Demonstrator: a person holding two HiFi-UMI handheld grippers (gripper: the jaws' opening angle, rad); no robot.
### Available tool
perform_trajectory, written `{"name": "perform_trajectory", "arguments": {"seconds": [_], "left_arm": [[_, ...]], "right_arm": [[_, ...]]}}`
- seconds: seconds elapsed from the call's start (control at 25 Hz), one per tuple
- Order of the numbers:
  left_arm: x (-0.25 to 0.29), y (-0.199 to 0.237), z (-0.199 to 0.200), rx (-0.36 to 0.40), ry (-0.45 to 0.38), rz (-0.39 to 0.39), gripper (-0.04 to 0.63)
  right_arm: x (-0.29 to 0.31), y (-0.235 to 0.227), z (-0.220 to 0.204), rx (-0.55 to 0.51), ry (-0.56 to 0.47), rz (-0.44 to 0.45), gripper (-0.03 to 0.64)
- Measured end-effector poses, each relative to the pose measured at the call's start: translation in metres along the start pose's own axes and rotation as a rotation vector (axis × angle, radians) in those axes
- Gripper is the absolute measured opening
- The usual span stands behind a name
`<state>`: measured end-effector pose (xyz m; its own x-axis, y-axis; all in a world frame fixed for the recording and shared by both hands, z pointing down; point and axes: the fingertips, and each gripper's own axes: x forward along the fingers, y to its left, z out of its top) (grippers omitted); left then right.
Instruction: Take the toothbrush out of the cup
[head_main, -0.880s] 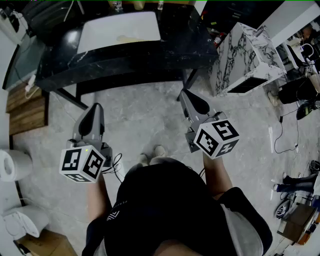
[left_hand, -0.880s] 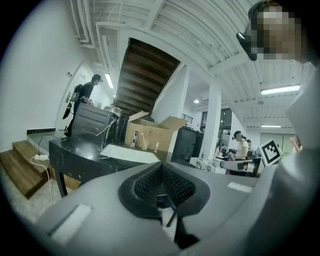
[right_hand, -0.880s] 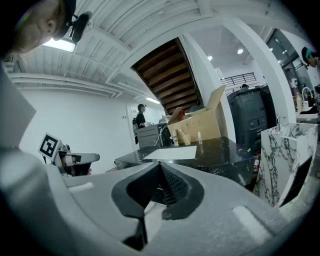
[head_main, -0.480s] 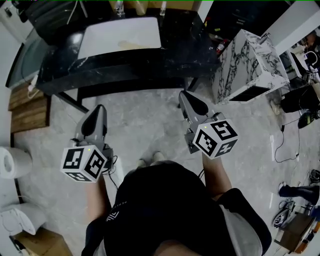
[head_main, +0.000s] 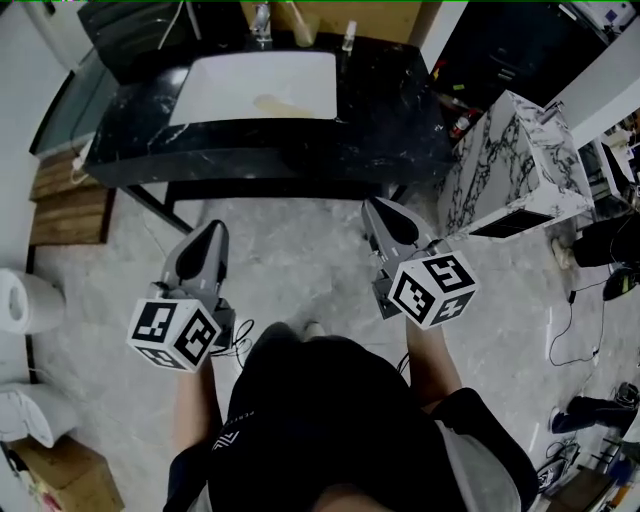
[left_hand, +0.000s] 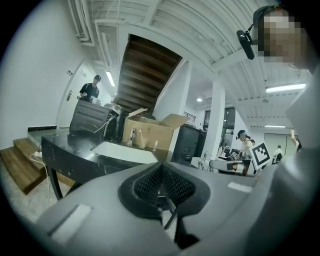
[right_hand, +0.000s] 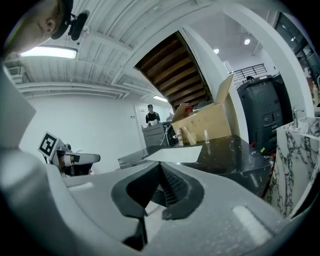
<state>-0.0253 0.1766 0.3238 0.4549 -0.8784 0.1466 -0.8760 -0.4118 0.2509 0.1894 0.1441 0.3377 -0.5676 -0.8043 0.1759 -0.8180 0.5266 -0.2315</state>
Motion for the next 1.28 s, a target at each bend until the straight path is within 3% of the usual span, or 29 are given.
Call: {"name": "perform_trajectory", "arguments": {"seconds": [0.36,0.92,1.28], "left_arm": [[0.008,0.030,-0.001,-0.025,-0.005,0.082,0.015],[0.096,0.107,0.024,-0.039,0.032,-0.010,0.015],[0.145,0.158,0.046,-0.032,0.051,-0.063,0.015]], "right_arm": [[0.033,0.007,-0.006,-0.031,0.042,0.101,0.003],[0.130,-0.011,0.026,-0.047,0.062,0.027,0.015],[0.197,-0.017,0.043,-0.040,0.085,-0.011,0.057]]}}
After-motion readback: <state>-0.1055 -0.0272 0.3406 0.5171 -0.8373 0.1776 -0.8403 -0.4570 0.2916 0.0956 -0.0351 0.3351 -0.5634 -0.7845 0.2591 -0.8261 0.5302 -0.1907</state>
